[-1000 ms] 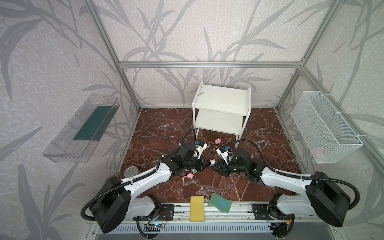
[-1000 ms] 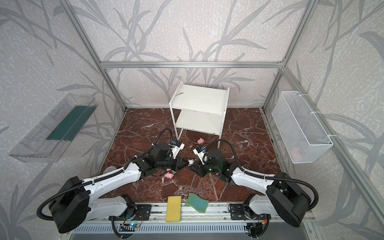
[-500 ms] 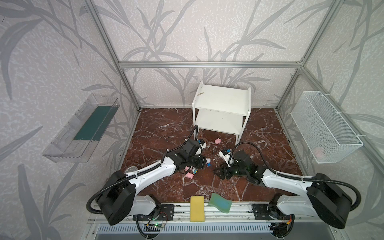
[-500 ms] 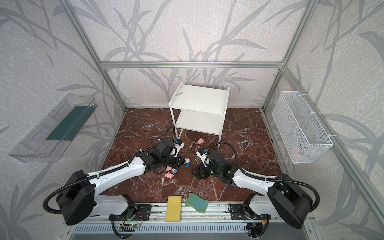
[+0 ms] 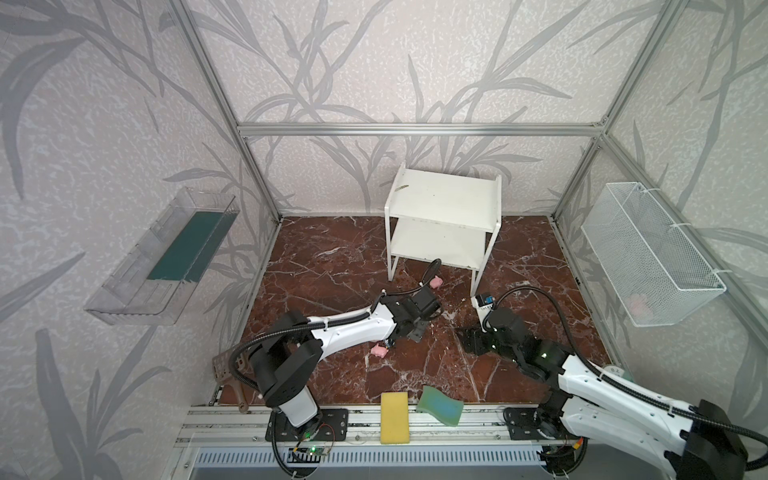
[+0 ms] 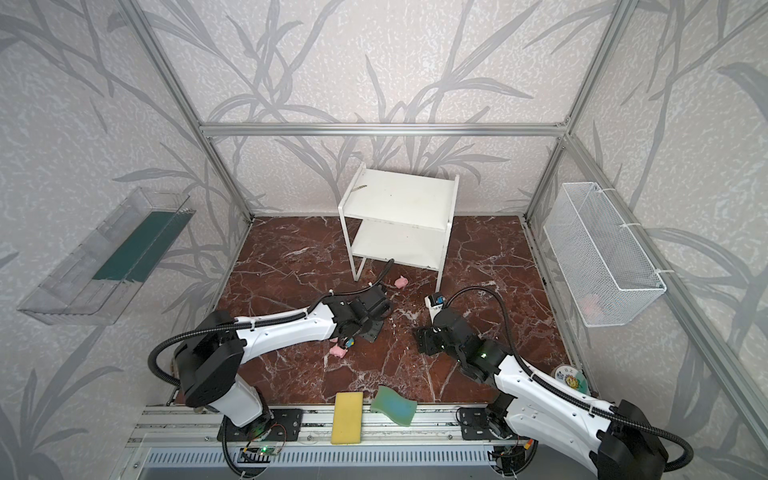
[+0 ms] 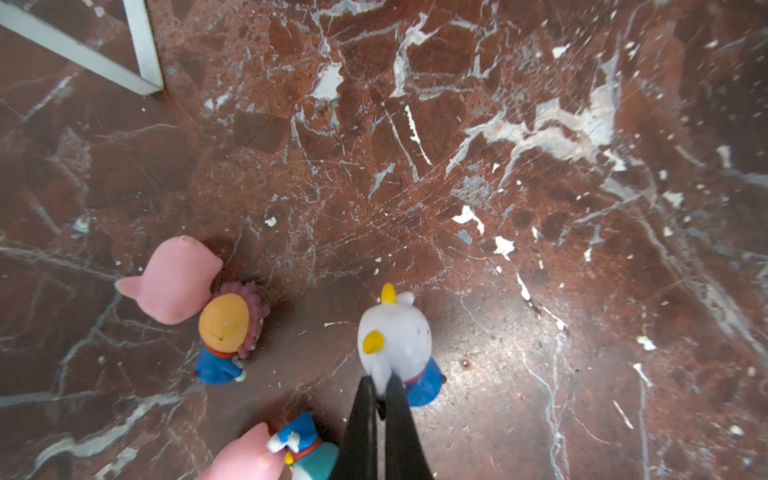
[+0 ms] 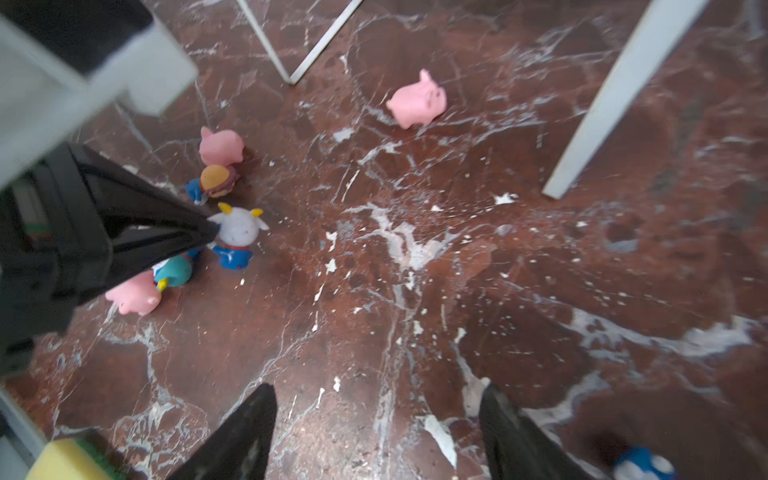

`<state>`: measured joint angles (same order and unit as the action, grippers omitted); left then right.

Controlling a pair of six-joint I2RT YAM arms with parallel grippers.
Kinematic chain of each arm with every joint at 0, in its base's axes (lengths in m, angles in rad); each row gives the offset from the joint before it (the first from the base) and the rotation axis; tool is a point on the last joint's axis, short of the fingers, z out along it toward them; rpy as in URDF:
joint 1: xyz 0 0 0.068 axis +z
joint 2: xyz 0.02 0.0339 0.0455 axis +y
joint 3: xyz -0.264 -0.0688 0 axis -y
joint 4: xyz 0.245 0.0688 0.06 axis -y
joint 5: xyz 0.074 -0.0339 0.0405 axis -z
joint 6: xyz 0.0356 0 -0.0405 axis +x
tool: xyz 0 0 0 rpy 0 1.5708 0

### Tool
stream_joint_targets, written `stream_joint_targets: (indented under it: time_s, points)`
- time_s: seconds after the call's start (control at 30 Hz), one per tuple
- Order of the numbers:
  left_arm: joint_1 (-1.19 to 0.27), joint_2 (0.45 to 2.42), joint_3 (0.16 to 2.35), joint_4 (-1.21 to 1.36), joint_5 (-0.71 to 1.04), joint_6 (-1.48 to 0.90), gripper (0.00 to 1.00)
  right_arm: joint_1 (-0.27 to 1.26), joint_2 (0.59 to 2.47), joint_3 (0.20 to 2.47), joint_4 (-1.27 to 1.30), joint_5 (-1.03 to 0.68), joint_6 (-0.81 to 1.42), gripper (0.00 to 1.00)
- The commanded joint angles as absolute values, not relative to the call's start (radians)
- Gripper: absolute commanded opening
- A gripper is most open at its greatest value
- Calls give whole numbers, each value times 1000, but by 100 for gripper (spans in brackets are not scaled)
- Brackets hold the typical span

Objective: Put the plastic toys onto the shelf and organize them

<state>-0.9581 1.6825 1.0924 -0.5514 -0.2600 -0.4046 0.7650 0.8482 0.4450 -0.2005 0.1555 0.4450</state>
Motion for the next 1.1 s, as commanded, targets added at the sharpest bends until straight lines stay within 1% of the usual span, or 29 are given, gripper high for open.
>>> stream_joint_targets:
  time_s: [0.0, 0.33, 0.8, 1.0, 1.07]
  points:
    - [-1005, 1747, 1173, -657, -422, -433, 0, 755, 767, 449, -327, 292, 478, 78]
    - [-1101, 1877, 1306, -745, -506, -442, 0, 729, 635, 472, -527, 465, 569, 78]
    - [-1170, 1970, 1392, -757, -473, -452, 0, 696, 570, 472, -583, 412, 566, 79]
    - [-1193, 2005, 1429, -758, -456, -437, 4, 690, 546, 466, -608, 419, 574, 79]
    - [-1199, 2016, 1441, -755, -446, -435, 7, 689, 539, 465, -618, 422, 577, 79]
